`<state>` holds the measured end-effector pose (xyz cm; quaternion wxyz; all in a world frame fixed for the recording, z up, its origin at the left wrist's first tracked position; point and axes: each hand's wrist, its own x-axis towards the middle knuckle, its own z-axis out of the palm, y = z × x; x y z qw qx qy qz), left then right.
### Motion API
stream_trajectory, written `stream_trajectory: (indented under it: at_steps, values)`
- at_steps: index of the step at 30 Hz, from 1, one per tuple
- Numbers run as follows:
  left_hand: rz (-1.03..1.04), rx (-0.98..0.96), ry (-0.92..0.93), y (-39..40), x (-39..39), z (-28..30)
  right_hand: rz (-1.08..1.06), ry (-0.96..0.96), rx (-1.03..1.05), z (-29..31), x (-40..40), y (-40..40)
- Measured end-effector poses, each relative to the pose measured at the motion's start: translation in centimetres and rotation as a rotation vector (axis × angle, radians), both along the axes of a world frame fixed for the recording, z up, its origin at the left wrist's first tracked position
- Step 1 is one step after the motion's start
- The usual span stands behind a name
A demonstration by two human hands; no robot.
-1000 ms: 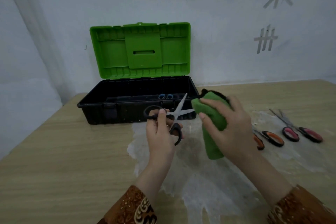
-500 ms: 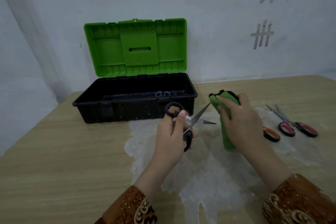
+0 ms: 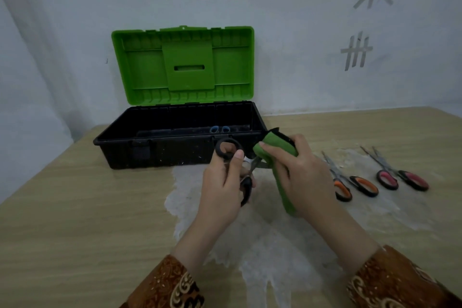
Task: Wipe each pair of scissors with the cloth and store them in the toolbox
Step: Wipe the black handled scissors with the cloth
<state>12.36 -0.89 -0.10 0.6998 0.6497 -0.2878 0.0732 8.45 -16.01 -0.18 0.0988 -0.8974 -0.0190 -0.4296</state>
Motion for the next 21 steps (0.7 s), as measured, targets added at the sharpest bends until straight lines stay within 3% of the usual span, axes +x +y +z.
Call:
stream_trajectory:
  at_steps: [8, 12, 17, 21]
  values:
    - [-0.063, 0.003, 0.065, -0.1, -0.6, 0.6, -0.221, -0.019, 0.132, 0.6, -0.2, -3.7]
    - [0.023, -0.003, 0.055, 0.1, -0.3, 0.4, -0.091, -0.094, 0.128, 1.4, -0.6, -1.8]
    - [0.194, -0.007, 0.009, -0.1, -0.3, 0.1, 0.183, -0.021, 0.011, 0.0, -0.6, 2.7]
    - [0.227, -0.025, -0.005, 0.0, -0.1, 0.2, 0.154, -0.030, -0.079, 0.1, -0.5, 2.5]
